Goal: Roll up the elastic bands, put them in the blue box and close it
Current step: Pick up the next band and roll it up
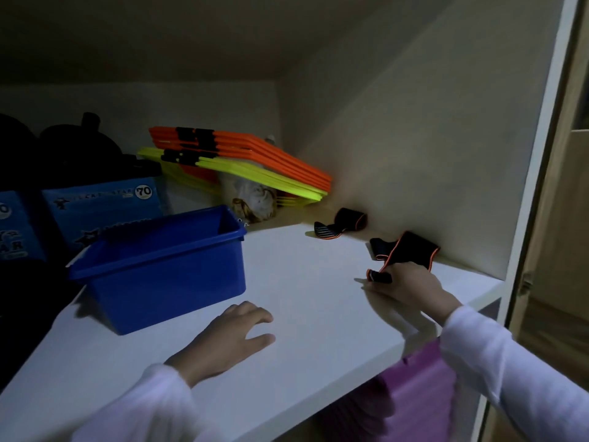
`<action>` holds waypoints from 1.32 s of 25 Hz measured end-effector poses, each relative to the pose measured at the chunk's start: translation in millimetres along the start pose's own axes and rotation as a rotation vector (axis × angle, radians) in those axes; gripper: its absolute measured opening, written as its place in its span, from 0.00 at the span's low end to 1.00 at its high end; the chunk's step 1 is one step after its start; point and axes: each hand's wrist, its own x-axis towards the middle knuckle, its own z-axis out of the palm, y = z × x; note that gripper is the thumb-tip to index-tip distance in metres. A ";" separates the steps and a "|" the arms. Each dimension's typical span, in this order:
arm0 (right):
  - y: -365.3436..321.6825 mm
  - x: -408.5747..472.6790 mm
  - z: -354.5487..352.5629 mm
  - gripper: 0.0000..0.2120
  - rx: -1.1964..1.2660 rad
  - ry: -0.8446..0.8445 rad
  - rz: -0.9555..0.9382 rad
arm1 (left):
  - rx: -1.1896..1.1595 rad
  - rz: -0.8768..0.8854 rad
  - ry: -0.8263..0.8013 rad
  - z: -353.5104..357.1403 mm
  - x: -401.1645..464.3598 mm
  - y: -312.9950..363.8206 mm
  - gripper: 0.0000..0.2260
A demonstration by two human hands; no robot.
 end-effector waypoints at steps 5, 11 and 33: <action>-61.4 -27.5 1.9 0.23 -0.108 -0.003 -0.187 | -0.007 -0.007 0.014 3.1 -5.1 0.5 0.25; -130.0 -76.3 -5.5 0.24 -0.099 -0.134 -0.370 | -0.266 -0.044 -0.109 -9.0 -17.6 3.6 0.38; -59.4 93.8 25.4 0.15 -0.132 -0.242 -0.135 | -0.321 0.006 -0.095 -30.1 -54.4 -25.8 0.16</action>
